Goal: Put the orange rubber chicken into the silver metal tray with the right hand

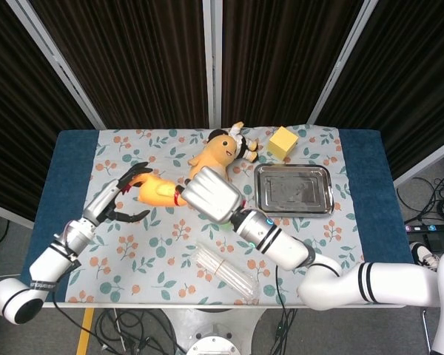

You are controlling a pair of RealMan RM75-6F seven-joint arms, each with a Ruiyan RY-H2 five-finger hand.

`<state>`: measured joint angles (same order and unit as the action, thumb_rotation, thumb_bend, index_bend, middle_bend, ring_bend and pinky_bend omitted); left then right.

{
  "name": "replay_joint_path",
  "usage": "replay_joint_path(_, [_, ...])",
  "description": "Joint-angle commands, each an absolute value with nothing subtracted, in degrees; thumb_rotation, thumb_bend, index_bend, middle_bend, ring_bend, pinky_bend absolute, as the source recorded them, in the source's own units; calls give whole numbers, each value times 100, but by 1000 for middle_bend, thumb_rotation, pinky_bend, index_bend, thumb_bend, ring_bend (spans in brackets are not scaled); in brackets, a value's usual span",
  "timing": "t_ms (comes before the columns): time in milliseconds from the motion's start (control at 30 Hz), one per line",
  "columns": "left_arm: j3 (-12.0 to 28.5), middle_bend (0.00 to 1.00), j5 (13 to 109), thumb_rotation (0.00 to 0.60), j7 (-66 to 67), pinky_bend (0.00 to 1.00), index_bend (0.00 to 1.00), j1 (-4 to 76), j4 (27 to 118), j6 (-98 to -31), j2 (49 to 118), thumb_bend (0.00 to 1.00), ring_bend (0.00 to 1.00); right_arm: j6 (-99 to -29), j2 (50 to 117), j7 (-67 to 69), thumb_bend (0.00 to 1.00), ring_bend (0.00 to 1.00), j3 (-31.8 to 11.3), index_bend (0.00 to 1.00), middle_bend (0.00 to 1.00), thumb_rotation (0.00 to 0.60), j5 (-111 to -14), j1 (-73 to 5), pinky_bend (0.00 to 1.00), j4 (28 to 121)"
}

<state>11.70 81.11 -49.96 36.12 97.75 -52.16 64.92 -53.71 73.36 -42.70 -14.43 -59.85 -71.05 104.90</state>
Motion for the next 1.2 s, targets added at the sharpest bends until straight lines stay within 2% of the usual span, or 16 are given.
replay_joint_path(33, [1181,106,8112,600,-5052,212,202,3669,9762,-5160,6491,288,86,-5366,7336,-4270,291,786,-1438,973,813,600,-5983,-7110,1000,10498])
replay_joint_path(167, [1220,104,8060,600,-5009,212,202,3724,9682,-5161,6547,289,84,-5354,7325,-4274,291,787,-1413,973,813,600,-6005,-7114,1000,10543])
replay_joint_path(300, [1241,59,7949,600,-4946,204,200,3707,9610,-5204,6561,289,53,-5297,7268,-4265,291,786,-1359,973,813,600,-5982,-7102,1000,10622])
replay_joint_path(733, [932,43,8560,600,-4675,190,194,3747,9546,-5280,6451,290,41,-5206,7245,-4221,292,786,-1339,973,813,600,-5957,-7158,1000,10613])
replay_joint_path(900, [897,92,8579,600,-4751,188,199,3895,9510,-5091,6428,289,42,-5200,7252,-4256,290,786,-1322,973,813,600,-5956,-7185,1000,10654])
replay_joint_path(1100, [883,104,8559,600,-4996,188,204,3894,9452,-5163,6423,289,42,-5192,7234,-4327,280,786,-1284,973,813,600,-5913,-7209,1000,10673])
replay_joint_path(1200, [838,141,8608,600,-5110,190,235,3912,9390,-5151,6406,290,61,-5197,7241,-4325,280,786,-1281,973,813,600,-5904,-7216,1000,10680])
